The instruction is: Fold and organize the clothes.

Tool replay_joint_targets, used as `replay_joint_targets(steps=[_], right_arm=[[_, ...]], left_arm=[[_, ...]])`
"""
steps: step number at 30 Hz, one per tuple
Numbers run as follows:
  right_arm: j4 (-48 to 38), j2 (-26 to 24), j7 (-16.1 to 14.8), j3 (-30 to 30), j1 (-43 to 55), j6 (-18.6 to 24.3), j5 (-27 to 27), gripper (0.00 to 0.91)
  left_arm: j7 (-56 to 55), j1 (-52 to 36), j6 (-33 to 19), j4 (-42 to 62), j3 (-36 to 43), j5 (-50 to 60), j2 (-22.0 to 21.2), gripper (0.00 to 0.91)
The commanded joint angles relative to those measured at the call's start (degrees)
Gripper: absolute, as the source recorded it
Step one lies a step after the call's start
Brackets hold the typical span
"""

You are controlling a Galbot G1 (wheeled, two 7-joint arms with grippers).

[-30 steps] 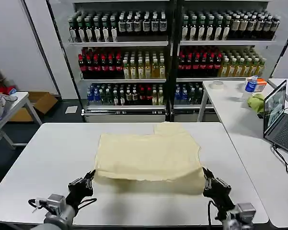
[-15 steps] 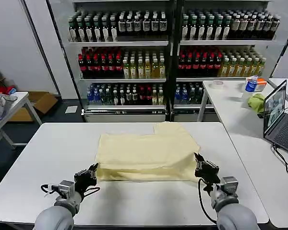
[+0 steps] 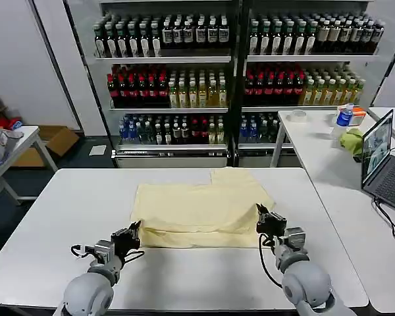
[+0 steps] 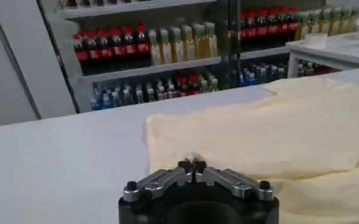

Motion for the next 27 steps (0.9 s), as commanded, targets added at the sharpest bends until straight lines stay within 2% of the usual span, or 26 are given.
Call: replay_joint_targets(steps=[1,4,14,22,27], right_arm=[[-4.3,0.8,0.0,-1.8,2.8,-0.2,-2.0,0.907],[-4.7,1.4,0.1,-2.1,2.8,-1.5,-2.7,0.907],[-1.6,1.3,-0.2,0.9,-1.3,-0.4,-3.0,0.907],[5.4,1.3,-0.3,7.4,-9.7,0.2,-3.0,0.907],[7.6,1.3,0.0,11.6,-14.7,0.2,-2.0,0.907]], left_arm=[[-0.3,-2.0,0.2,2.6,1.2,0.8,-0.3,0.907],[-0.5,-1.8,0.6,2.5,1.0,0.7,-0.6,0.907],[-0.9,3.3,0.3,-1.0,-1.5,0.1,-1.5,0.907],[-1.0,9.2,-0.1,-3.9,-3.7,-0.4,-2.4,0.907],[-1.0,9.0,0.1,-2.6,-3.7,-1.3,-2.6,0.907]])
